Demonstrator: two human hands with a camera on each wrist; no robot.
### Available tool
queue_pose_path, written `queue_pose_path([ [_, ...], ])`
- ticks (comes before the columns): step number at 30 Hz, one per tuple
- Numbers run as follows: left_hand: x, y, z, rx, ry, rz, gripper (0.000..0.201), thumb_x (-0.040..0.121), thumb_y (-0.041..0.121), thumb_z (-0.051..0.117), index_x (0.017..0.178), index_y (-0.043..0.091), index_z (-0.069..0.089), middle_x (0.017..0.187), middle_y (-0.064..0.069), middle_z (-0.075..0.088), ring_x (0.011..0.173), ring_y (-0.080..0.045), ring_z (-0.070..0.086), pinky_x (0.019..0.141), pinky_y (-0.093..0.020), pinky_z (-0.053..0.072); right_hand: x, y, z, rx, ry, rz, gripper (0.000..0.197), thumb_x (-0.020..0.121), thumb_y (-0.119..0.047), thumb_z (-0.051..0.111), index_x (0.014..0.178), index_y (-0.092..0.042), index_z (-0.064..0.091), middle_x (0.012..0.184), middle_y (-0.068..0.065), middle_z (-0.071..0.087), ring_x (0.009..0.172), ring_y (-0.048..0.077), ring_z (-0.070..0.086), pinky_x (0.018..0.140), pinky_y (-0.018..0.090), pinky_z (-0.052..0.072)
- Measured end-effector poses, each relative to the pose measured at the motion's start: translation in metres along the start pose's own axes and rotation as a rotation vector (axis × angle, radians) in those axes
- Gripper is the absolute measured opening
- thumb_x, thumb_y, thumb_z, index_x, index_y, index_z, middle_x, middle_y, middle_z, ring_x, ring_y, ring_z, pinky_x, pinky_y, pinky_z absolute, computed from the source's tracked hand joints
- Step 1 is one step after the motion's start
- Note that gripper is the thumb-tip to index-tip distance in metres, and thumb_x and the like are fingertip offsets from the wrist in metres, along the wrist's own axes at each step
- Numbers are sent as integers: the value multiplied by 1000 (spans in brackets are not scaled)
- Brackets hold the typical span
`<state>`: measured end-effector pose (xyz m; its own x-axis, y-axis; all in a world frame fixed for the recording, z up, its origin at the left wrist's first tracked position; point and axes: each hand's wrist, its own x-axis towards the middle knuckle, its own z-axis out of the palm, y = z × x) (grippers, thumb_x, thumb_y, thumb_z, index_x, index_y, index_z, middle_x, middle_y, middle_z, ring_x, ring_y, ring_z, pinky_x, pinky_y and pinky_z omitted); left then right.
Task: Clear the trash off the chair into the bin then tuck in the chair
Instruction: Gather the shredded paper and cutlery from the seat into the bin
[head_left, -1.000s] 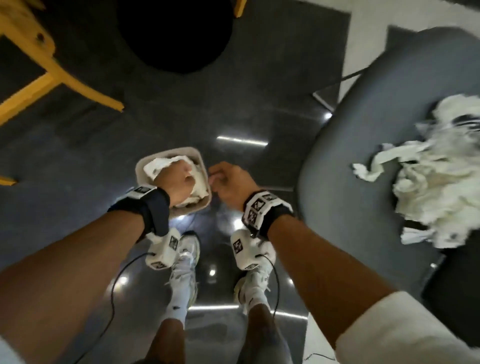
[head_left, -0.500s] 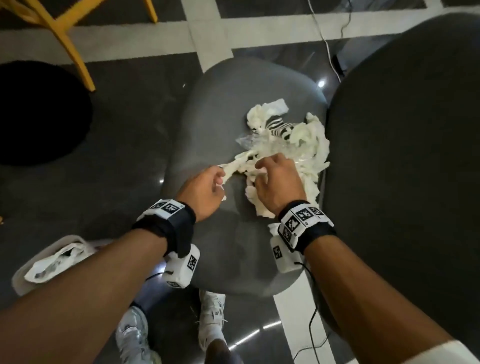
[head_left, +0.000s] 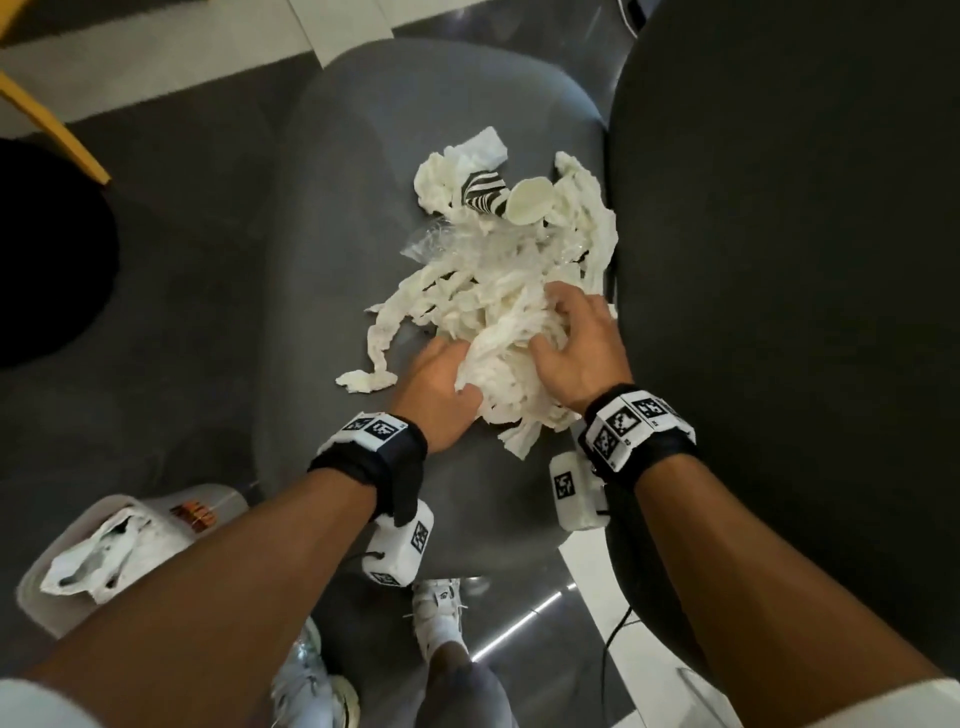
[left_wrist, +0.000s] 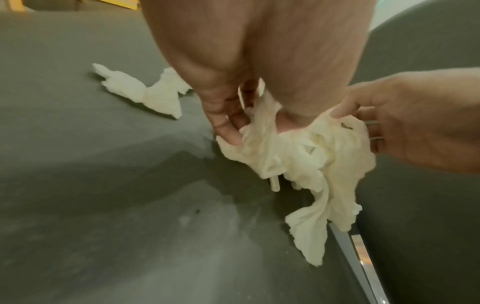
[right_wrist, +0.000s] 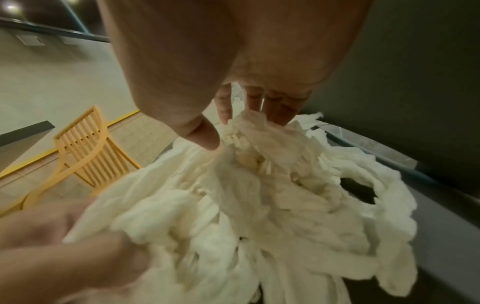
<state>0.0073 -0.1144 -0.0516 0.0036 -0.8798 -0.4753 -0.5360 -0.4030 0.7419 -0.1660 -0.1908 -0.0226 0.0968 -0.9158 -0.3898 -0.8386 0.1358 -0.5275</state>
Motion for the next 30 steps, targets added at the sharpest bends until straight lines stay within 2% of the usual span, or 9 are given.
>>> queue_pose_path([
  [2, -7, -4, -12, -21, 61, 5, 24, 84, 24, 54, 107, 21, 61, 101, 9, 54, 105, -21, 56, 84, -28, 41, 3, -3, 2, -21, 15, 12, 63, 79, -33, 60, 139, -36, 40, 135, 1, 42, 123, 24, 49, 107, 40, 44],
  [5, -23, -17, -38, -146, 162, -11, 44, 80, 27, 49, 123, 28, 61, 118, 7, 66, 109, -17, 60, 94, -30, 48, 5, -10, 7, -58, 11, 15, 66, 81, -42, 59, 143, -38, 37, 141, 2, 39, 130, 26, 44, 110, 44, 41],
  [8, -38, -36, -63, -352, 312, -63, 27, 75, 19, 45, 91, 24, 66, 76, 6, 67, 71, -24, 61, 63, -32, 50, 2, -20, 10, -126, 5, 20, 70, 83, -45, 59, 147, -32, 34, 148, 6, 36, 136, 30, 39, 115, 47, 34],
  [10, -46, -48, -77, -435, 384, -117, 20, 73, 14, 43, 77, 10, 63, 64, -12, 61, 57, -32, 55, 47, -39, 45, -4, -31, 11, -175, 16, 5, 73, 83, -42, 59, 149, -27, 32, 150, 8, 35, 137, 32, 37, 116, 48, 29],
  [12, -55, -60, -86, -501, 397, -187, 25, 74, 13, 41, 78, -3, 60, 64, -25, 55, 52, -31, 52, 40, -37, 40, -12, -46, 14, -297, 60, -83, 71, 83, -37, 60, 147, -25, 32, 148, 8, 37, 136, 31, 37, 115, 50, 27],
  [16, -78, -85, -95, -472, 384, -331, 28, 75, 19, 40, 76, -5, 54, 63, -10, 50, 57, -23, 48, 50, -35, 39, -34, -77, 33, -535, 53, -420, 61, 84, -29, 56, 143, -30, 40, 151, 3, 38, 143, 28, 28, 115, 51, 25],
  [22, -121, -109, -106, -453, 480, -454, 25, 83, 16, 45, 58, 13, 42, 54, -1, 36, 49, -15, 34, 46, -25, 29, -64, -100, 79, -825, -405, -646, 84, 74, -82, 45, 144, -35, 40, 146, -3, 49, 146, 25, 30, 119, 53, 11],
  [26, -147, -131, -121, -410, 494, -550, 26, 83, 18, 48, 57, 13, 44, 52, -2, 38, 53, -20, 36, 52, -31, 29, -67, -94, 86, -901, -419, -542, 39, 89, -44, 45, 123, -27, 56, 124, 1, 62, 125, 27, 52, 113, 51, 22],
  [30, -169, -156, -134, -415, 498, -641, 26, 84, 20, 49, 59, 12, 46, 53, -3, 40, 53, -21, 39, 53, -31, 30, -62, -90, 73, -890, -226, -401, 35, 90, -32, 45, 120, -21, 60, 114, 8, 64, 107, 33, 59, 100, 48, 36],
])
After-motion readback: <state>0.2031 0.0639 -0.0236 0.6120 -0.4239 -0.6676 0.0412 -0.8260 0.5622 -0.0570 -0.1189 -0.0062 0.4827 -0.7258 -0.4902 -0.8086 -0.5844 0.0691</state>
